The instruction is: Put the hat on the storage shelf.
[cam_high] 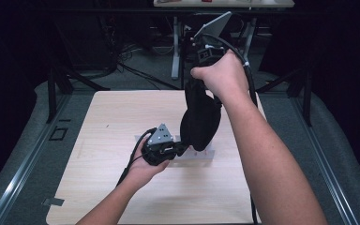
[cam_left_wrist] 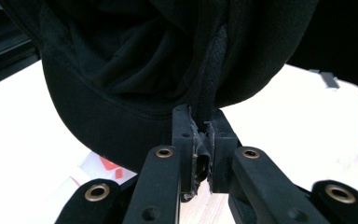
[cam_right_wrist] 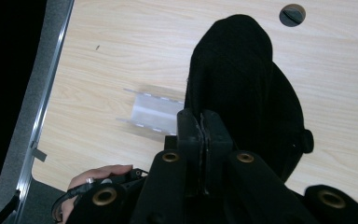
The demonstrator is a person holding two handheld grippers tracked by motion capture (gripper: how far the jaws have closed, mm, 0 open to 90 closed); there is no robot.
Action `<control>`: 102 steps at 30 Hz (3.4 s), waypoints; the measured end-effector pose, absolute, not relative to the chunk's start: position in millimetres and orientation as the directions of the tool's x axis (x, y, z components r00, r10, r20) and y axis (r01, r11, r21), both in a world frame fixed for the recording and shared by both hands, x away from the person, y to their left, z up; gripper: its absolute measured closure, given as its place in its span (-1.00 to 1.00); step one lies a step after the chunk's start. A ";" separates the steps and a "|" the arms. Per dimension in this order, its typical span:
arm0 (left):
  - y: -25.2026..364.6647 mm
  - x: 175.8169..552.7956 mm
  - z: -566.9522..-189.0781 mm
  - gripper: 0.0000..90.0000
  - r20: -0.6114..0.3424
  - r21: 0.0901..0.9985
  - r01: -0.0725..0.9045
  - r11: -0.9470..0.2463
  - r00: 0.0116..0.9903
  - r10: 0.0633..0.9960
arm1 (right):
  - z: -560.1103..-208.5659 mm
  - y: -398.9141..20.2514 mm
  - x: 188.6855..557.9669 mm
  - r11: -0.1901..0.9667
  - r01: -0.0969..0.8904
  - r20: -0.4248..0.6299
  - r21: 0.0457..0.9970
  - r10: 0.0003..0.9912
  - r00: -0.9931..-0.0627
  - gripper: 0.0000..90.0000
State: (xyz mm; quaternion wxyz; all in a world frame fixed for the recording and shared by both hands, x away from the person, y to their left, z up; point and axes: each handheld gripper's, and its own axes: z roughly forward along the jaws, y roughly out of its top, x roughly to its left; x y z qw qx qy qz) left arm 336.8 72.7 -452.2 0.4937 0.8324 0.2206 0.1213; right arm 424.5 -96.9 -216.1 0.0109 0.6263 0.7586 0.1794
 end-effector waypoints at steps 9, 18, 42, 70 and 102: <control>73.2 343.8 -455.8 0.88 -0.085 0.881 0.285 -0.377 0.881 0.466 | -222.3 -93.7 425.2 0.109 0.922 0.223 0.372 0.953 -0.203 0.95; 77.7 350.5 -459.3 0.88 -0.128 0.876 0.317 -0.364 0.880 0.457 | -225.7 -91.2 427.1 0.113 0.921 0.217 0.372 0.954 -0.205 0.95; 85.5 340.8 -470.6 0.88 -0.127 0.865 0.352 -0.358 0.844 0.522 | -234.2 -58.6 423.6 0.193 0.902 0.221 0.387 0.930 -0.293 0.93; 88.9 322.2 -485.1 0.89 -0.106 0.875 0.373 -0.308 0.769 0.631 | -234.5 -67.1 416.5 0.208 0.894 0.291 0.398 0.895 -0.338 0.98; 114.4 330.0 -517.0 0.88 -0.195 0.850 0.451 -0.273 0.750 0.632 | -261.0 -185.4 393.1 0.092 0.874 0.326 0.477 0.905 -0.273 0.69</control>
